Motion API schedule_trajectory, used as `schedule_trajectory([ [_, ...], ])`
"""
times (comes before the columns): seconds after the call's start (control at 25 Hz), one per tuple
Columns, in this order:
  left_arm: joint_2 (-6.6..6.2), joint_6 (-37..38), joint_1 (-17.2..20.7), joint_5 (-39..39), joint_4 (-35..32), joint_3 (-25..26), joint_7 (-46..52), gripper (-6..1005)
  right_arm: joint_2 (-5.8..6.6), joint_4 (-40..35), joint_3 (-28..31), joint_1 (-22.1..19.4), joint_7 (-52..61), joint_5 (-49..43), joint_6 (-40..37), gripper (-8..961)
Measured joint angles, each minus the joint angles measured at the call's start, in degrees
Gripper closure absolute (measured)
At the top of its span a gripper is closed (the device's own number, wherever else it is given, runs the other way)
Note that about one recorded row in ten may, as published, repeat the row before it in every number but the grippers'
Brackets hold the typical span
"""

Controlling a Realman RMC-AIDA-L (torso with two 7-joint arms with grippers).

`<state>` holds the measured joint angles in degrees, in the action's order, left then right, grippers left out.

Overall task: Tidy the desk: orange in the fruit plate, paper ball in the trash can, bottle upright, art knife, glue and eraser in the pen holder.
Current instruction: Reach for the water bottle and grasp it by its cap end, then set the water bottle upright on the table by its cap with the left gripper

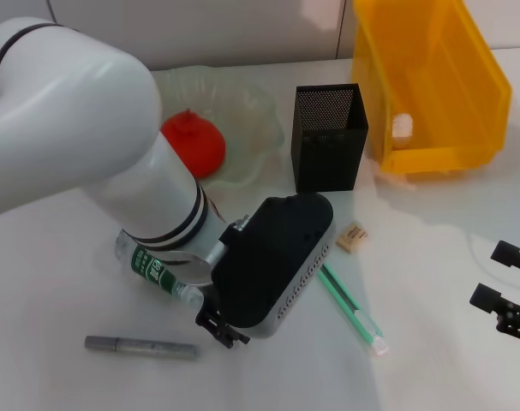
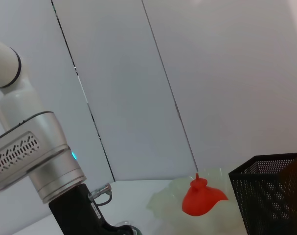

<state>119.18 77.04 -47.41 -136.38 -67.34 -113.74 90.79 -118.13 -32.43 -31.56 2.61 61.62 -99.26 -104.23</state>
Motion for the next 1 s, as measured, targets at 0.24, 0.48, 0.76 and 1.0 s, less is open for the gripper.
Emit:
schedule_trajectory([
  [0.24, 0.0, -1.45, -0.02, -0.49, 0.05, -1.04, 0.01, 305, 0.0, 0.01, 0.01, 0.02, 0.03, -0.05, 0.24, 127],
  [0.48, 0.0, 0.39, 0.12, -0.36, -2.68, -0.32, -0.02, 536, 0.0, 0.0, 0.02, -0.09, 0.21, -0.06, 0.54, 127],
  [0.76, -0.03, 10.53, 0.75, 3.9, -7.08, 10.74, 0.72, 553, 0.0, 0.0, 0.01, -0.15, 0.33, -0.06, 0.61, 127],
  [1.0, -0.25, 16.6, 2.26, 8.38, -8.64, 21.78, 0.75, 554, 0.0, 0.01, 0.01, 0.22, 0.34, -0.06, 0.61, 127],
])
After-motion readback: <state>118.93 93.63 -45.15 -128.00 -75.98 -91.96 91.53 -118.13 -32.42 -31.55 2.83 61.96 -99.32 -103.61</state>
